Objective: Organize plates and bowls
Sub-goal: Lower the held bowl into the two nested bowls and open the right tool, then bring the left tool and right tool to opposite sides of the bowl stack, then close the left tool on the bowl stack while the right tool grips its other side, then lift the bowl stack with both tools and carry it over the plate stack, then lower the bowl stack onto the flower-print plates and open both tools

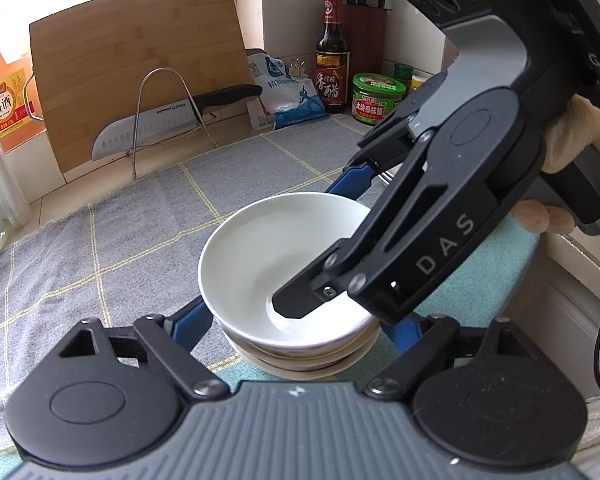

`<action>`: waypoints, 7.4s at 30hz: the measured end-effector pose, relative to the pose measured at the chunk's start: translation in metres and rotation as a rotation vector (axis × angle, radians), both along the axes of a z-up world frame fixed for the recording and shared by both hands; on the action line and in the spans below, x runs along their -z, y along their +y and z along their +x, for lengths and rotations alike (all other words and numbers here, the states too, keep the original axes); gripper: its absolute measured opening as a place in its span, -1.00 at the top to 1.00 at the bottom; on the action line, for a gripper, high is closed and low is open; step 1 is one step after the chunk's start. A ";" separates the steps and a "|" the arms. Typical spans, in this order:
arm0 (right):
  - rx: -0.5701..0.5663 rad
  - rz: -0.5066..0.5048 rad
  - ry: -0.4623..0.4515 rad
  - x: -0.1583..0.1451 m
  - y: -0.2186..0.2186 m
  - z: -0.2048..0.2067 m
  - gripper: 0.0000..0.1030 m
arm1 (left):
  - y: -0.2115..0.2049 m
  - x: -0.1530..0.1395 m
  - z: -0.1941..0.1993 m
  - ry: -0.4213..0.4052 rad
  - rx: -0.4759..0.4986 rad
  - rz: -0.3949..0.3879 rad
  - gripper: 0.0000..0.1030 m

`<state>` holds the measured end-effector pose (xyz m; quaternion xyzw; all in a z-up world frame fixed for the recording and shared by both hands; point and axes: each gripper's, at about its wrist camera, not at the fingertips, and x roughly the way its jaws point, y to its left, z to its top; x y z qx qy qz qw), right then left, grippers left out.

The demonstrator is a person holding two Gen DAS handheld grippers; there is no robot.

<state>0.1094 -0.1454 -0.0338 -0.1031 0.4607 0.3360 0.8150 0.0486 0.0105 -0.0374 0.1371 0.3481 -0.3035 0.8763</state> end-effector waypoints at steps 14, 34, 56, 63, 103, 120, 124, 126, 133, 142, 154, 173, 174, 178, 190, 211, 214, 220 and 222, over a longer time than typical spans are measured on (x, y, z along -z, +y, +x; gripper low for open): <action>-0.012 -0.011 -0.069 -0.005 0.001 -0.013 -1.00 | 0.006 -0.001 -0.003 0.008 0.035 -0.004 -0.85; -0.025 -0.007 -0.151 -0.012 -0.014 -0.040 -1.00 | 0.023 -0.007 -0.009 0.027 0.065 0.018 -0.85; -0.157 -0.068 -0.125 0.052 -0.050 -0.054 -1.00 | 0.010 0.014 -0.024 0.054 -0.104 0.136 -0.85; -0.131 -0.083 -0.110 0.074 -0.047 -0.041 -1.00 | 0.006 0.020 -0.021 0.074 -0.083 0.162 -0.85; -0.138 -0.214 -0.204 0.076 -0.008 -0.057 -0.82 | 0.023 0.040 0.041 0.038 0.513 0.132 -0.84; -0.234 -0.139 -0.142 0.067 -0.012 -0.046 -0.66 | 0.015 0.031 0.054 0.068 0.640 0.122 -0.58; -0.228 -0.126 -0.123 0.066 -0.013 -0.043 -0.66 | 0.014 0.030 0.057 0.076 0.665 0.125 -0.58; -0.230 -0.128 -0.122 0.066 -0.013 -0.043 -0.66 | 0.013 0.031 0.058 0.082 0.680 0.122 -0.58; -0.226 -0.130 -0.119 0.067 -0.012 -0.043 -0.66 | 0.012 0.032 0.063 0.097 0.710 0.120 -0.60; -0.220 -0.143 -0.116 0.068 -0.010 -0.042 -0.66 | 0.009 0.031 0.064 0.097 0.738 0.129 -0.65; -0.212 -0.149 -0.113 0.067 -0.010 -0.042 -0.67 | 0.007 0.031 0.066 0.098 0.747 0.127 -0.63; -0.218 -0.136 -0.107 0.060 -0.012 -0.042 -0.66 | 0.005 0.019 0.061 0.084 0.730 0.148 -0.62; -0.222 -0.136 -0.109 0.059 -0.013 -0.043 -0.66 | 0.004 0.017 0.060 0.082 0.727 0.150 -0.62; -0.241 -0.136 -0.112 0.050 -0.020 -0.045 -0.66 | -0.004 0.011 0.057 0.078 0.712 0.136 -0.62; -0.265 -0.196 -0.150 0.017 -0.079 -0.044 -0.66 | -0.067 -0.004 0.053 0.021 0.694 0.093 -0.62; -0.156 -0.303 -0.180 0.013 -0.198 -0.021 -0.67 | -0.202 0.012 0.080 -0.033 0.789 0.092 -0.62; -0.154 -0.307 -0.167 0.019 -0.207 -0.016 -0.67 | -0.212 0.019 0.085 -0.018 0.790 0.096 -0.62; -0.151 -0.300 -0.148 0.028 -0.219 -0.008 -0.67 | -0.227 0.030 0.089 0.001 0.788 0.103 -0.62; -0.150 -0.297 -0.145 0.031 -0.222 -0.005 -0.67 | -0.232 0.032 0.090 0.004 0.787 0.109 -0.62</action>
